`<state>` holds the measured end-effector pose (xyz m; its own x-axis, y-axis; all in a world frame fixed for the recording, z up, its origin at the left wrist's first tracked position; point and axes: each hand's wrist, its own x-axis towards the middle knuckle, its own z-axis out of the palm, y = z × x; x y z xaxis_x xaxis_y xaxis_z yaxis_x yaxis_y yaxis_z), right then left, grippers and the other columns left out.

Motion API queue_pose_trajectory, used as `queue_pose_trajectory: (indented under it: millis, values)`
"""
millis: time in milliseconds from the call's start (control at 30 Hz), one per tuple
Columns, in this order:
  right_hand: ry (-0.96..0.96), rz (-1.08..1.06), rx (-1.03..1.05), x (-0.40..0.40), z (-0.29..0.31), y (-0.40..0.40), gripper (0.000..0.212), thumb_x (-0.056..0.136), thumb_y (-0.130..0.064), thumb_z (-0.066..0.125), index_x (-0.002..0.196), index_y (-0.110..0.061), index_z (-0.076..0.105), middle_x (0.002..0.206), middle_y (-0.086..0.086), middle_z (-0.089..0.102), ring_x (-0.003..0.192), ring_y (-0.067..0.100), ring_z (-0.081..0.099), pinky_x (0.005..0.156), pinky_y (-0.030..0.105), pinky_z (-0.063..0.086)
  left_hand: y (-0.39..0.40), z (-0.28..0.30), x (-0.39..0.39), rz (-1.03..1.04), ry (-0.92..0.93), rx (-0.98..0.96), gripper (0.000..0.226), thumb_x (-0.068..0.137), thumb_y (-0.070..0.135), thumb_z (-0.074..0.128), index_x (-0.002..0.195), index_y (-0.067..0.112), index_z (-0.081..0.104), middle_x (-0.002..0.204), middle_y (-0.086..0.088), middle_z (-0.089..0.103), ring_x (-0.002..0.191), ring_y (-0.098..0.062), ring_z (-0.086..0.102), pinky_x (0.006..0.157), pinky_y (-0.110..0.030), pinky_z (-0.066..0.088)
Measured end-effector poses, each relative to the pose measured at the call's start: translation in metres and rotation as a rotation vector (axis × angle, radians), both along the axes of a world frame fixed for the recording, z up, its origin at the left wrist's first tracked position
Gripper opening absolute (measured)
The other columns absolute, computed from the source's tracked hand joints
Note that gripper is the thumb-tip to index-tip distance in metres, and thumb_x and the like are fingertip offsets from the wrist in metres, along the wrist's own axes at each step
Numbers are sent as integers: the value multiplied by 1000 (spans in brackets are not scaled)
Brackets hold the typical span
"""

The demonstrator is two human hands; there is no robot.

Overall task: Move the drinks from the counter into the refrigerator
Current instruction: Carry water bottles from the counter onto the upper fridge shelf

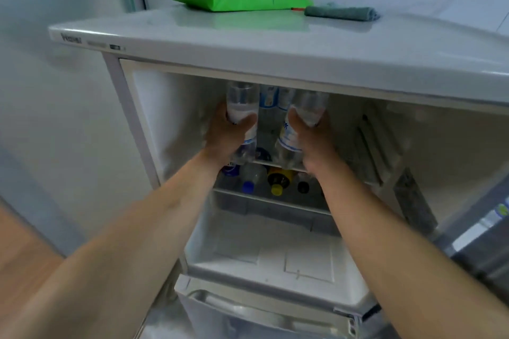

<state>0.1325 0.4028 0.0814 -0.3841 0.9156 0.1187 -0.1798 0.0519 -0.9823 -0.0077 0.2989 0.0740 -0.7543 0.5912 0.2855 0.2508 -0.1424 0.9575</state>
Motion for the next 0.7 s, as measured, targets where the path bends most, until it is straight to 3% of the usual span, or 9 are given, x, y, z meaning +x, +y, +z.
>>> queue_pose_trajectory:
  millis: [133, 233, 333, 400, 500, 600, 633, 700]
  values:
    - [-40, -12, 49, -31, -6, 18, 60, 86, -28, 76, 137, -15, 47, 128, 1, 61, 114, 19, 61, 97, 33, 50, 33, -2, -21, 62, 89, -22, 43, 83, 11, 77, 120, 11, 55, 105, 4, 63, 85, 10, 60, 69, -5, 47]
    - [-58, 12, 74, -55, -11, 30, 75, 86, -28, 77, 148, -12, 36, 142, 7, 55, 122, 20, 57, 94, 26, 50, 48, -5, -35, 76, 127, -74, 58, 85, 16, 76, 135, 9, 50, 124, -3, 58, 110, -11, 58, 89, -20, 45]
    - [-120, 16, 86, -68, -14, 40, 88, 85, -32, 77, 154, -12, 26, 151, 10, 45, 133, 26, 49, 109, 39, 45, 58, -7, -45, 107, 108, -112, 65, 86, 23, 75, 141, 9, 44, 140, -9, 52, 127, -22, 51, 99, -27, 43]
    - [-153, 11, 110, -71, -15, 47, 89, 84, -34, 78, 153, -12, 27, 150, 9, 46, 132, 25, 50, 108, 37, 45, 63, -9, -52, 123, 111, -150, 70, 86, 27, 75, 144, 11, 39, 144, -9, 48, 131, -22, 47, 102, -26, 39]
    - [-203, -85, 188, -62, -16, 62, 80, 83, -36, 78, 148, -14, 36, 134, 1, 56, 119, 20, 56, 92, 22, 50, 69, -11, -61, 112, 110, -139, 69, 86, 24, 75, 143, 8, 40, 144, -11, 48, 132, -24, 47, 108, -33, 40]
    - [-285, -251, 192, -39, -16, 87, 86, 80, -46, 77, 149, -20, 33, 140, 7, 55, 122, 27, 57, 101, 36, 50, 75, -13, -66, 98, 111, -105, 63, 86, 19, 75, 139, 5, 45, 141, -12, 51, 130, -25, 50, 108, -37, 43]
    - [-299, -307, 154, -30, -16, 96, 91, 79, -49, 77, 151, -23, 29, 144, 8, 52, 123, 28, 55, 101, 33, 48, 78, -14, -67, 104, 112, -94, 60, 86, 18, 75, 138, 6, 47, 140, -11, 53, 129, -24, 51, 105, -33, 43]
    - [-259, -384, 95, -15, -16, 113, 98, 80, -47, 77, 156, -22, 21, 151, 10, 43, 120, 26, 54, 85, 13, 43, 82, -16, -67, 120, 116, -95, 61, 86, 20, 74, 139, 10, 45, 140, -9, 52, 129, -22, 50, 102, -29, 42]
